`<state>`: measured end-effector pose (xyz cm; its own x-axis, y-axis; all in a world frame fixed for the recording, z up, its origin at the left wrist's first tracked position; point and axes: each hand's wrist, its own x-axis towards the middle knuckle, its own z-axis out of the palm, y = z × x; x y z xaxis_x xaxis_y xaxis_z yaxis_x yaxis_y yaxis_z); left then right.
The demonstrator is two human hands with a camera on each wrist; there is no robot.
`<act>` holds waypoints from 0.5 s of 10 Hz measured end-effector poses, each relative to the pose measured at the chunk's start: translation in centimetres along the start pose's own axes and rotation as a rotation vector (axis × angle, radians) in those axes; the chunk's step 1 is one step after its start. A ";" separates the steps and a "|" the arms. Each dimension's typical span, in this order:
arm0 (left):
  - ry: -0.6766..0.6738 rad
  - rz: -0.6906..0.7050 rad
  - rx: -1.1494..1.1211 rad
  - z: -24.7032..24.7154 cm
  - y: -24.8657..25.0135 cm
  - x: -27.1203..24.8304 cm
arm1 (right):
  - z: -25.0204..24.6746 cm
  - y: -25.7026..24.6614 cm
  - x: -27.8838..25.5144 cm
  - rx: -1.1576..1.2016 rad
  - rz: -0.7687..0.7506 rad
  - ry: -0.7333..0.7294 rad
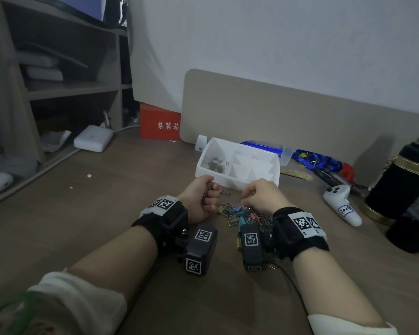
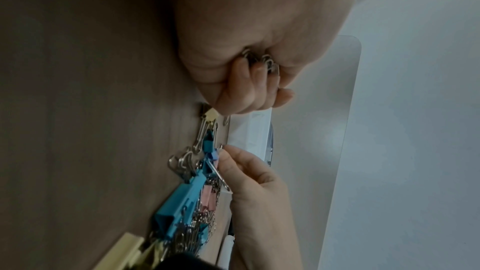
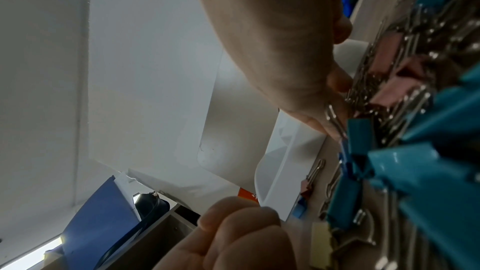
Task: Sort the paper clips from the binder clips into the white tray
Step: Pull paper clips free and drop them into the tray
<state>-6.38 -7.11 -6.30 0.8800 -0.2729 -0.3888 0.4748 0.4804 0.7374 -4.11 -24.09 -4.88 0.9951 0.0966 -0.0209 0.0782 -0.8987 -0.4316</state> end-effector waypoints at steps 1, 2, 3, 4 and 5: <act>-0.004 -0.003 0.005 0.0 -0.1 0.0 | 0.1 0.0 0.1 -0.001 0.018 -0.010; -0.007 -0.006 0.005 0.0 0.0 0.0 | 0.2 0.0 0.1 -0.008 0.031 -0.005; -0.007 -0.006 0.006 0.0 0.0 0.0 | 0.3 -0.2 0.2 -0.035 0.030 0.002; -0.007 -0.003 0.006 0.0 -0.1 0.1 | 0.4 -0.3 0.2 -0.070 0.021 -0.005; -0.004 0.001 0.009 0.1 -0.1 0.1 | 0.4 -0.4 0.1 -0.108 0.007 -0.033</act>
<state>-6.36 -7.21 -6.33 0.8802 -0.2761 -0.3860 0.4741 0.4730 0.7426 -4.11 -23.52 -5.06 0.9932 0.1029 -0.0537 0.0795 -0.9399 -0.3320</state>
